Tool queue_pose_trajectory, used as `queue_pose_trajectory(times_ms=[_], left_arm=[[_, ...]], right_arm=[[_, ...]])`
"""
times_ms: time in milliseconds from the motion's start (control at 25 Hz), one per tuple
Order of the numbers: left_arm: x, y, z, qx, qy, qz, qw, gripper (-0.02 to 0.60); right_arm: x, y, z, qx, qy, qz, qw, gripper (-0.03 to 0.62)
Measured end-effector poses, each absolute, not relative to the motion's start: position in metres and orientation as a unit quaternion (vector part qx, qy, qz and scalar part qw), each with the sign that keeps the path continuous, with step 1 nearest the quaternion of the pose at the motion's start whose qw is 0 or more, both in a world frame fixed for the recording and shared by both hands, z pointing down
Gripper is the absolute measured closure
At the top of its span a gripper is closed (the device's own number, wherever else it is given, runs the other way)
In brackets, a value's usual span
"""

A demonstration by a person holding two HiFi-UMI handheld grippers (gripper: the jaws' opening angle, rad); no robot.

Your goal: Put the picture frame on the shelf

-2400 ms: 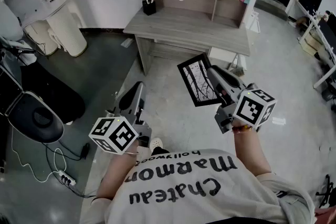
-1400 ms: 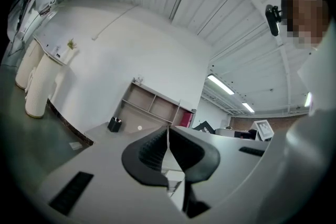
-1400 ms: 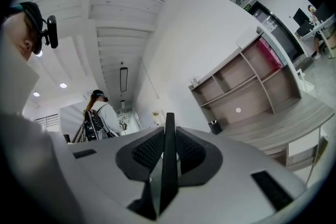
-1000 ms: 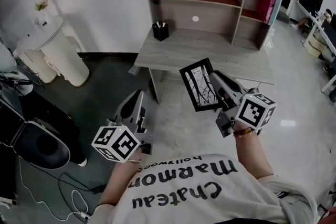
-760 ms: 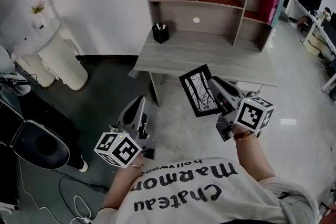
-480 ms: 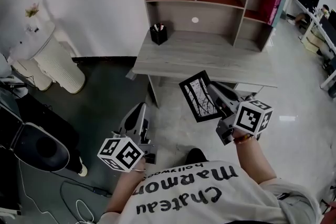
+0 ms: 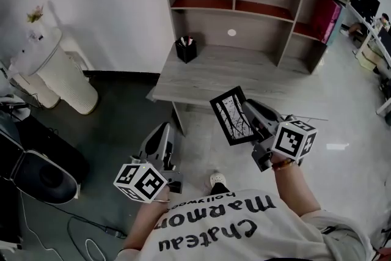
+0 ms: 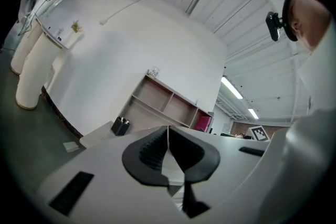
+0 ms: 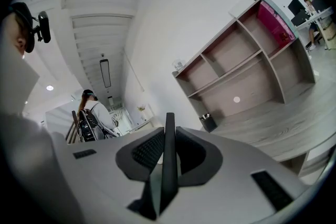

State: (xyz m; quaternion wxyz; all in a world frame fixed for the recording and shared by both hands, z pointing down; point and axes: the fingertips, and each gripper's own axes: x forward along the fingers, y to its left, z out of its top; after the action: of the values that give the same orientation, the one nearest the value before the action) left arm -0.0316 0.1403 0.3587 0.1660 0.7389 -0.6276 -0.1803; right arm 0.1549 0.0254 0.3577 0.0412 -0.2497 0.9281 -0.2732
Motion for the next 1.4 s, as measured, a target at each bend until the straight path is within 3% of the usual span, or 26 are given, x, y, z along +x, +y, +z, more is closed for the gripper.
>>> queue_pose_trajectory(times_ms=[840,1400], left_arm=[[-0.056,-0.022,0.298,0.745,-0.631,-0.195,0.096,0.558],[-0.070,-0.074,0.329,0.741,-0.632,-0.186,0.127,0.558]], right_arm=[[0.122,-0.147,0.295,-0.212,0.943,-0.238,0.096,0.520],[0.114,-0.201,0.317,-0.227,0.938,-0.246,0.093,0.520]])
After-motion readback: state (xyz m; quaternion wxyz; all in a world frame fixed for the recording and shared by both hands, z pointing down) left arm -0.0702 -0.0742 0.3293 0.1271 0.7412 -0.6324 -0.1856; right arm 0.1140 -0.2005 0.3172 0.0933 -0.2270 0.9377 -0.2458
